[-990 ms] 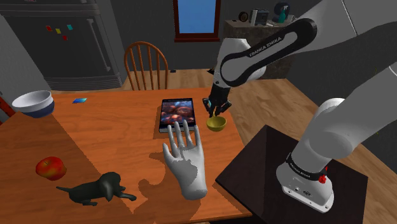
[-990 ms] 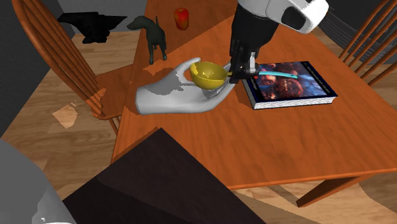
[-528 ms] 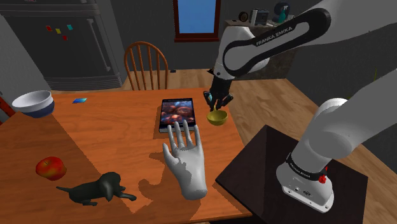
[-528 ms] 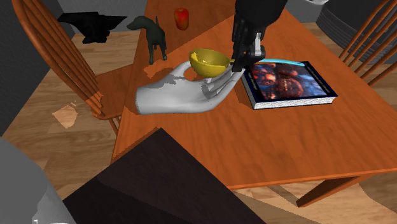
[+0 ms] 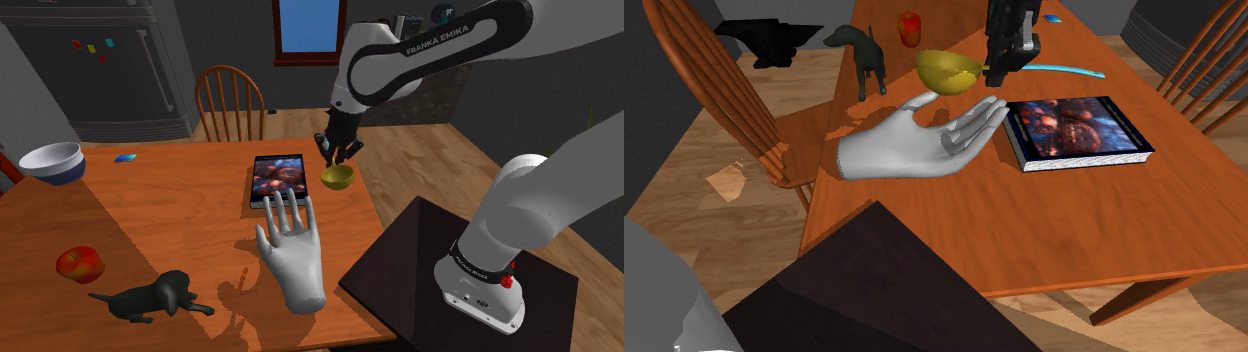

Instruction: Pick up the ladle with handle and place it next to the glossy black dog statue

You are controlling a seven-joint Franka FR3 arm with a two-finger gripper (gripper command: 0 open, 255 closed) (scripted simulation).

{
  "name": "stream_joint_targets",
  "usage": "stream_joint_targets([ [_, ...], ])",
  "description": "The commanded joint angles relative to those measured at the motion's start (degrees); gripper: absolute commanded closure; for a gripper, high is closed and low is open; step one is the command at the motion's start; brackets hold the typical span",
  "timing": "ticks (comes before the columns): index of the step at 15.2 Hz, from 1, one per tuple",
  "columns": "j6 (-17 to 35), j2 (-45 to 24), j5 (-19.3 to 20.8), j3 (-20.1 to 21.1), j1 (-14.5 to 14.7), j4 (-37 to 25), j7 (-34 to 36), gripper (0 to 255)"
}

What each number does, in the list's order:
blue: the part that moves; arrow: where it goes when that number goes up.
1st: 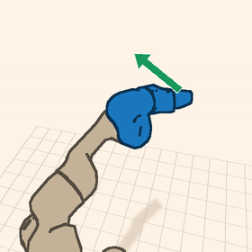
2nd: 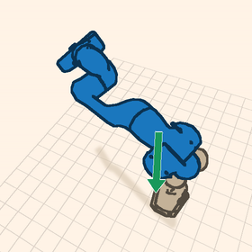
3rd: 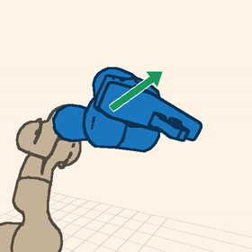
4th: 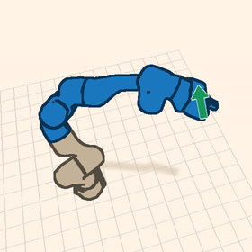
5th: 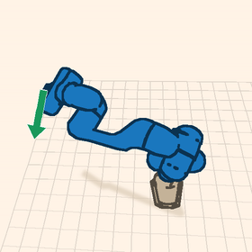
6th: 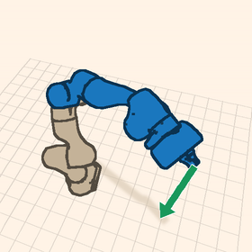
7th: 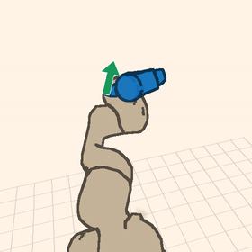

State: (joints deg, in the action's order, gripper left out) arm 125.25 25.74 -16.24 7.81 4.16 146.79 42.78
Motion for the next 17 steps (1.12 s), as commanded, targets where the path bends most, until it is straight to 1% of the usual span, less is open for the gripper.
stream_joint_targets([
  [1, 0.7, -2.8, -0.3, 1.7, 0.7, -2.5, 2.3, 255],
  [5, 2.3, -9.0, -0.1, 5.5, 2.1, -8.2, 7.5, 255],
  [9, 3.3, -15.6, 1.6, 9.0, 3.2, -14.7, 13.1, 255],
  [13, 3.6, -22.7, 4.7, 11.8, 4.4, -22.2, 19.1, 255],
  [17, 3.0, -30.3, 8.8, 13.8, 6.3, -30.7, 25.3, 255],
])
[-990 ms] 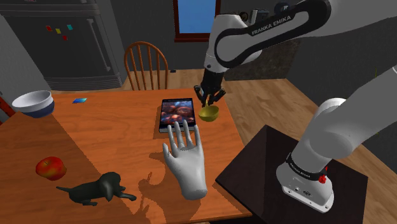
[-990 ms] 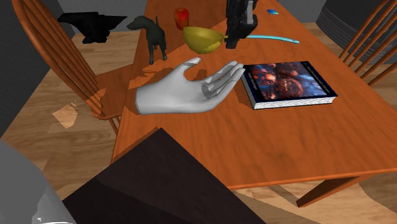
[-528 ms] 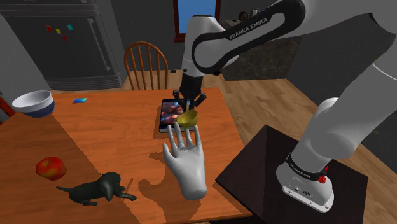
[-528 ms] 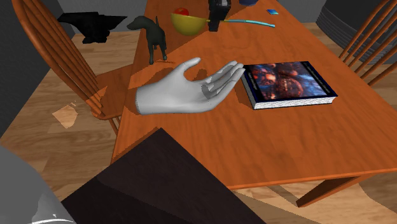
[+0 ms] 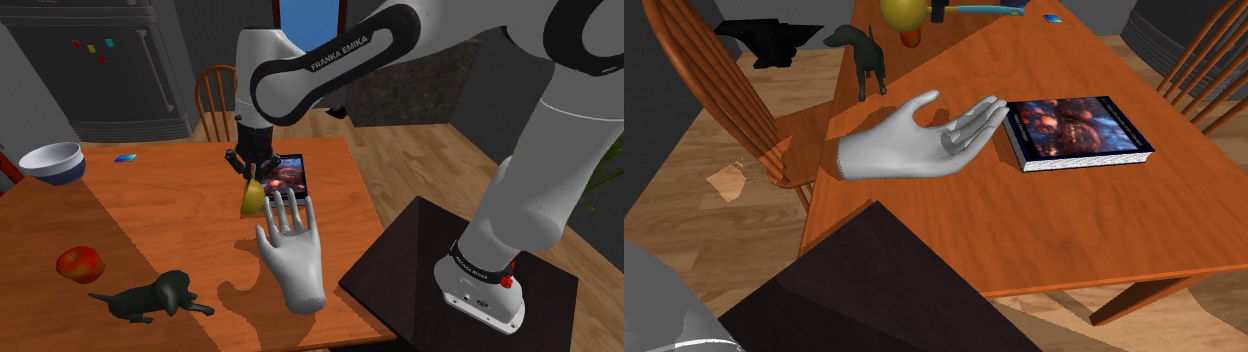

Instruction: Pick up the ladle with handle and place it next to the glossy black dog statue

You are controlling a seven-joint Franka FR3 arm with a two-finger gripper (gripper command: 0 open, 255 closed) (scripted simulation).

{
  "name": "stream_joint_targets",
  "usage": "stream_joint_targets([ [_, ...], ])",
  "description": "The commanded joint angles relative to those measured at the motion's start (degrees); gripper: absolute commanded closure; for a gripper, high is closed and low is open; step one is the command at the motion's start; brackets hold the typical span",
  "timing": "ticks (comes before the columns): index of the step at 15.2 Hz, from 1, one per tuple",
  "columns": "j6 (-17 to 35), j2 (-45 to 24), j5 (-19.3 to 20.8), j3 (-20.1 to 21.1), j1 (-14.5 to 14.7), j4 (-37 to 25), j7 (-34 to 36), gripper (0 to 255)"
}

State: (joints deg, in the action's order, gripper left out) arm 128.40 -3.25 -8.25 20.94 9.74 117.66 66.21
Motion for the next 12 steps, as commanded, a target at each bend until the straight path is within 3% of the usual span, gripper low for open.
stream_joint_targets([
  [1, -0.5, -3.2, 2.0, 0.9, 1.3, -3.9, 3.3, 255],
  [5, -2.6, -11.2, 6.5, 1.5, 4.4, -13.8, 8.8, 255],
  [12, 2.2, -13.3, 7.2, 1.2, 4.8, -11.0, 8.9, 255],
])
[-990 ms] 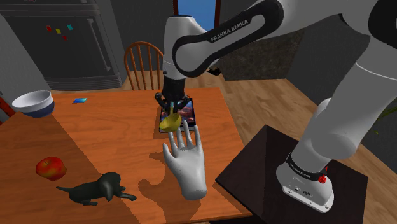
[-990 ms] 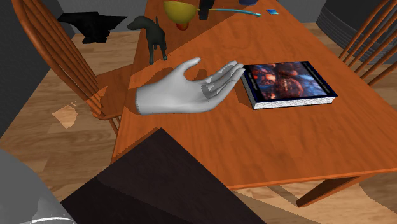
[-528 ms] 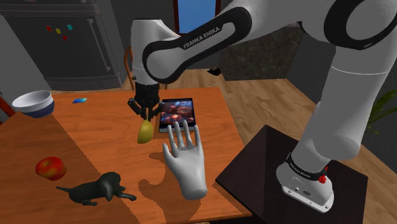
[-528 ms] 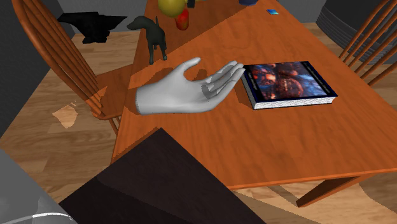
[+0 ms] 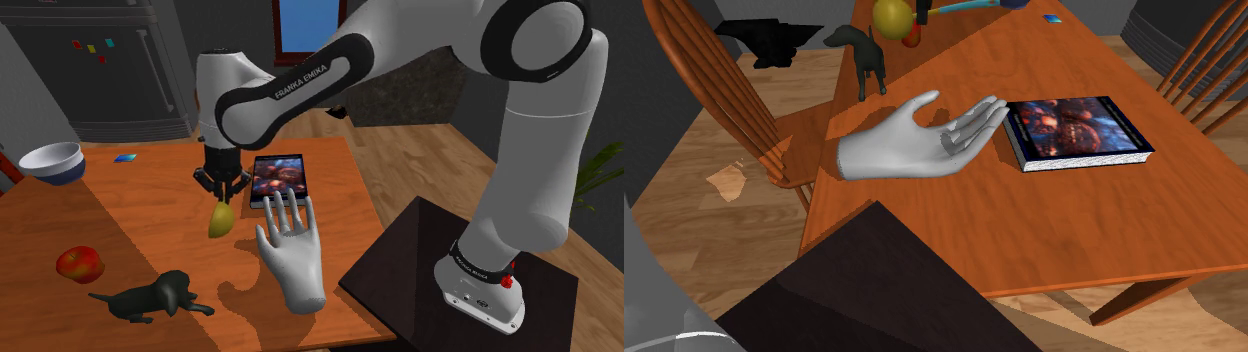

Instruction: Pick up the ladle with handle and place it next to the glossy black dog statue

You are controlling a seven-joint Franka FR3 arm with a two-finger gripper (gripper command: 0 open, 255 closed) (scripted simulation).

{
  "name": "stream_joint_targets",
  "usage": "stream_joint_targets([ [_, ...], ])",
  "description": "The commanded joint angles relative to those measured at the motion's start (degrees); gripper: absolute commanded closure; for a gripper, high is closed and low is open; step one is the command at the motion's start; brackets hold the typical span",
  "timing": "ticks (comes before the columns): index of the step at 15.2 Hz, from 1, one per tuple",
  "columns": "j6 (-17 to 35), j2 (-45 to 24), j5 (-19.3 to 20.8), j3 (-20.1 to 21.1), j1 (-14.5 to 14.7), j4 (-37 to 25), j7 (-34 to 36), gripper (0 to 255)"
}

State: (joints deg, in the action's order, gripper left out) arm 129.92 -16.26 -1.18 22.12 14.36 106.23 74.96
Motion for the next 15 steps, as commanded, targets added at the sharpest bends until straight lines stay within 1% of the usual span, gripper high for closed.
stream_joint_targets([
  [1, 1.4, -0.6, 0.3, -0.1, 0.2, 0.8, 0.2, 255],
  [15, 10.4, -6.4, 2.5, -1.2, 1.2, 4.3, 0.8, 255],
])
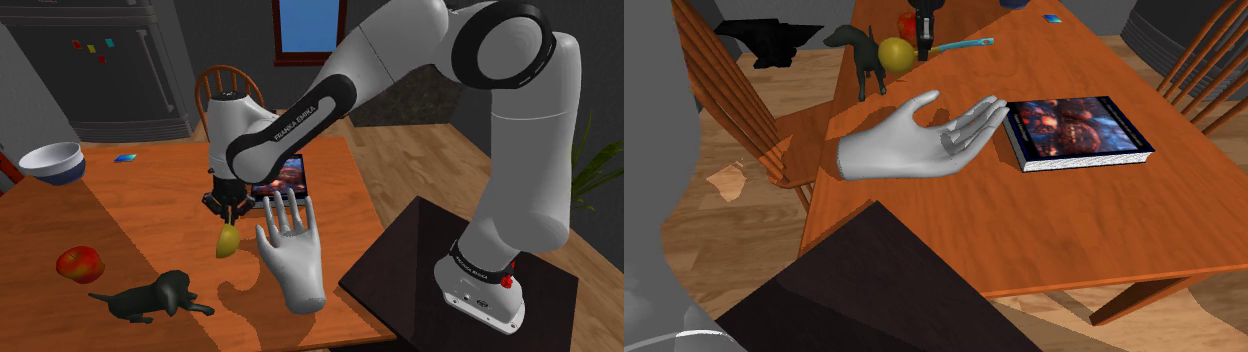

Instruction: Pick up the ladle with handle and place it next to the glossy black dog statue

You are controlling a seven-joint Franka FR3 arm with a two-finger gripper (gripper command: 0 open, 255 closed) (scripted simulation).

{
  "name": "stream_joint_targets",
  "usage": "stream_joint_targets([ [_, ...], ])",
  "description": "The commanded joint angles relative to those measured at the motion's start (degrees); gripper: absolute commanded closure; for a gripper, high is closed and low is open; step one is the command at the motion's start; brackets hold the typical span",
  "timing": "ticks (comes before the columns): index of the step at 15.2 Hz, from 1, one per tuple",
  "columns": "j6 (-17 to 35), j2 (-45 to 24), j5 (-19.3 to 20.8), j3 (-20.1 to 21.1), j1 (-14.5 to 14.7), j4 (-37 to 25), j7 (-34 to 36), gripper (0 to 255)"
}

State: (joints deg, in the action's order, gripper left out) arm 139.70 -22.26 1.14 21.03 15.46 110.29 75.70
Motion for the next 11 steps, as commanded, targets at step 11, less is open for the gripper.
stream_joint_targets([
  [11, 7.2, -6.1, 2.3, -1.6, 1.3, 1.3, 0.8, 255],
])
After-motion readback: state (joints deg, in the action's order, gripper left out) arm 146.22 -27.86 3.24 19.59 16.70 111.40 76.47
